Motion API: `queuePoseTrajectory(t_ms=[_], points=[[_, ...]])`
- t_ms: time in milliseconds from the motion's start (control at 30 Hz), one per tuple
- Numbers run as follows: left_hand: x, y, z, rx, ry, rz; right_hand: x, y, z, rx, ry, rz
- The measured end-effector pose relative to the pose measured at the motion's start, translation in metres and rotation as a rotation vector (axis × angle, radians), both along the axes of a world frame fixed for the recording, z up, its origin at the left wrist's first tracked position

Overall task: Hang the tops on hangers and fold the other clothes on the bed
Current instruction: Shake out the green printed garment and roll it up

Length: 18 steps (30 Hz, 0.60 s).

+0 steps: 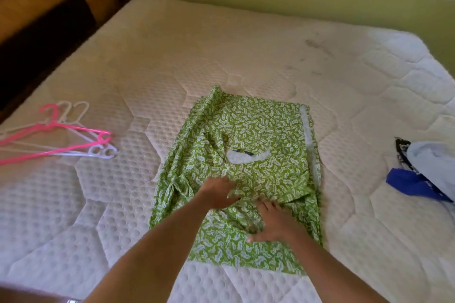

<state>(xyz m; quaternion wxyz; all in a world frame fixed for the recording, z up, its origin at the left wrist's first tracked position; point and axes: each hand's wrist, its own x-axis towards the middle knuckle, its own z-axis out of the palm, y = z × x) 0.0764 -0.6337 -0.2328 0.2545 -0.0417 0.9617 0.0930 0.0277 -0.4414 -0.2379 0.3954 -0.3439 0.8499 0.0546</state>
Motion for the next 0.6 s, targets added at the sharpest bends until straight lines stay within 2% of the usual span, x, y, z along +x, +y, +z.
queuePoseTrajectory(t_ms=[100,233,433,500,533,600], points=[[0.026,-0.009,-0.01,-0.038,-0.059,-0.145,0.011,0.019,-0.005,0.07,0.067,0.179],[0.067,-0.01,-0.03,-0.117,-0.049,-0.242,0.035,0.036,-0.017,-0.035,0.23,0.317],[0.11,0.009,-0.039,-0.182,-0.034,-0.381,0.077,0.044,-0.028,-0.117,0.395,0.247],[0.12,0.016,-0.037,-0.19,-0.043,-0.36,0.076,0.046,-0.028,-0.057,0.397,0.135],[0.123,0.018,-0.037,-0.204,-0.049,-0.298,0.072,0.046,-0.026,-0.049,0.396,0.095],[0.127,0.023,-0.03,-0.195,0.055,-0.092,0.062,0.046,-0.018,-0.074,0.412,0.042]])
